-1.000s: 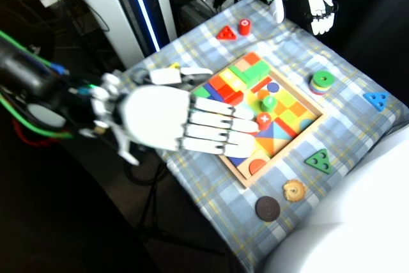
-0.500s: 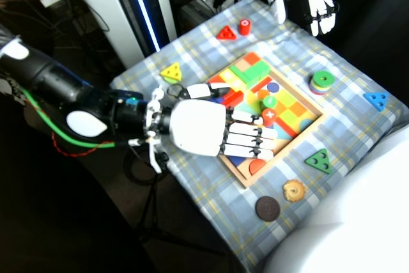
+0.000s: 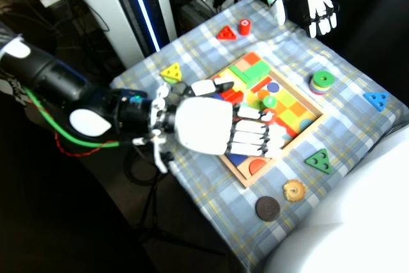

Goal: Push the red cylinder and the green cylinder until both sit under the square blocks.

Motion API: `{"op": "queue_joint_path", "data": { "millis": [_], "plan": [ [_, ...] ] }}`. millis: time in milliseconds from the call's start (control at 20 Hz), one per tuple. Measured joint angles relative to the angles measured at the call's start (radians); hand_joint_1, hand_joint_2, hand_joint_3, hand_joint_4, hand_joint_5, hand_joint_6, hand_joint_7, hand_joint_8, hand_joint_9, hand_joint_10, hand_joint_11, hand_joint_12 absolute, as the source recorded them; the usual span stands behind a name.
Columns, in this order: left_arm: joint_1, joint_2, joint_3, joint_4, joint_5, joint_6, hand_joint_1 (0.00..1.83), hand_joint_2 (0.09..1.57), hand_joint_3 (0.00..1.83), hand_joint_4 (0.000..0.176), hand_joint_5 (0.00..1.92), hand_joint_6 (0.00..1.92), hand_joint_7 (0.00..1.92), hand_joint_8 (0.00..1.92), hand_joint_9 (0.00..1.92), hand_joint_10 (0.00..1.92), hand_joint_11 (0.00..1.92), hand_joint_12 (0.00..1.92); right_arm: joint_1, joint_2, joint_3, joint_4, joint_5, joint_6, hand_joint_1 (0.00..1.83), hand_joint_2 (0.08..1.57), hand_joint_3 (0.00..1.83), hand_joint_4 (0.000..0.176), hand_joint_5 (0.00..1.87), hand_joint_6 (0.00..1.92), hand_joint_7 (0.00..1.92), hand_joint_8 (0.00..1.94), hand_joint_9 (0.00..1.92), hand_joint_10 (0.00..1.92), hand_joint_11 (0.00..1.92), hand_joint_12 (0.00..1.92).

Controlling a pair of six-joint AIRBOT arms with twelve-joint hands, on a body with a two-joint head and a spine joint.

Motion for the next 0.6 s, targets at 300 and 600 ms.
{"op": "queue_joint_path", "data": {
  "millis": [300,600],
  "plan": [
    [0.0,0.0,0.0,0.002,0.002,-0.007,0.39,1.25,0.0,0.045,0.56,0.0,0.38,0.0,0.29,0.0,0.0,0.39,0.003,-0.005,-0.002,-0.018,0.0,0.001,0.0,1.02,0.01,0.065,0.46,0.01,0.0,0.0,0.0,0.0,0.0,0.0],
    [-0.009,-0.001,0.004,0.01,0.004,-0.013,0.39,1.26,0.0,0.033,0.57,0.0,0.39,0.0,0.31,0.0,0.0,0.41,0.003,-0.027,-0.001,-0.058,-0.019,0.0,0.0,1.0,0.0,0.075,0.41,0.0,0.0,0.0,0.0,0.0,0.0,0.0]
  ]
}}
